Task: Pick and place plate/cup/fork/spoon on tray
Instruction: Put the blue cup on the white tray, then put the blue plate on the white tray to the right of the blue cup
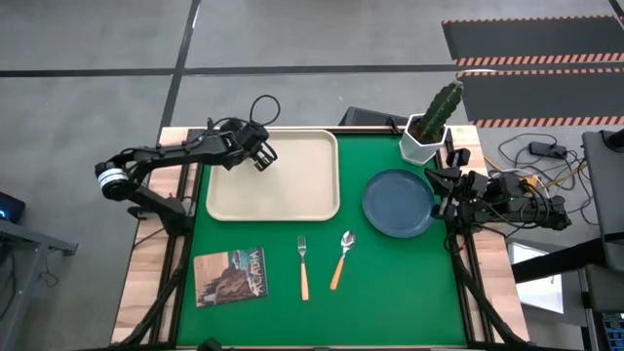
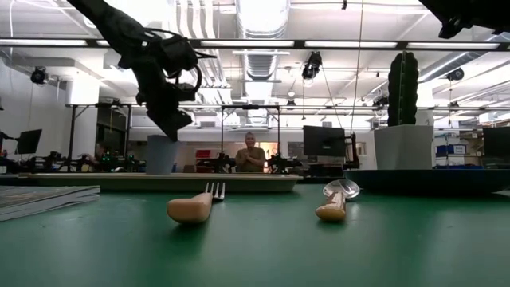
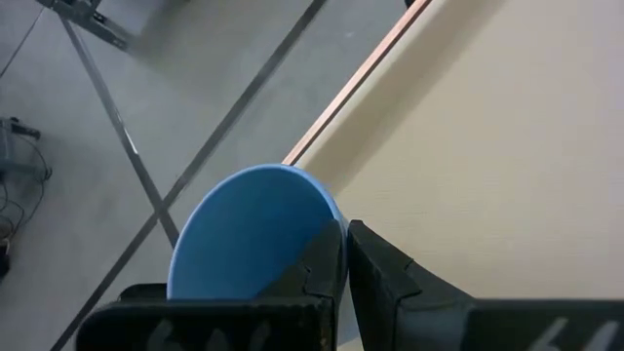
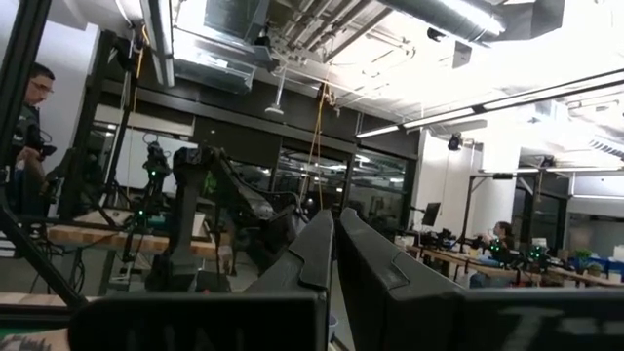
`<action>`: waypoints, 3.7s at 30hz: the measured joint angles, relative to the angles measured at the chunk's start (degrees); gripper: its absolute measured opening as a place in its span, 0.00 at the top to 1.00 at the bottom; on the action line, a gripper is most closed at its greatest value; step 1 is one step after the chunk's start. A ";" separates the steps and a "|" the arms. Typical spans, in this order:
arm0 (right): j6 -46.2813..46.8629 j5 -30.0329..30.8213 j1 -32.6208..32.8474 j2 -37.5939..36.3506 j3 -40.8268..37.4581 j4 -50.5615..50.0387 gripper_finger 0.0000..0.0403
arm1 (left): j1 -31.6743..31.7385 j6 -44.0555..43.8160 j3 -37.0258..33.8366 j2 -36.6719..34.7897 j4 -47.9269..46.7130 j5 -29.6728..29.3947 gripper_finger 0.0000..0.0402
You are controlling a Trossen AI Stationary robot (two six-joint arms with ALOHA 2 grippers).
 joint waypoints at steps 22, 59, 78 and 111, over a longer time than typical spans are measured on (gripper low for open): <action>1.73 -0.02 0.00 0.00 0.00 -3.49 0.98 | -2.04 -1.46 1.16 -2.03 -0.90 0.07 0.76; 57.84 -1.80 1.03 55.33 35.04 -63.06 0.98 | -30.25 -2.98 -18.03 -32.50 38.12 1.52 0.76; 54.95 -8.07 0.87 86.96 54.39 -71.40 0.97 | -30.34 -2.94 -18.03 -32.33 38.12 1.69 0.76; 58.27 -5.31 0.87 91.99 45.90 -58.43 0.86 | -30.29 -2.90 -18.01 -32.37 38.20 1.67 0.76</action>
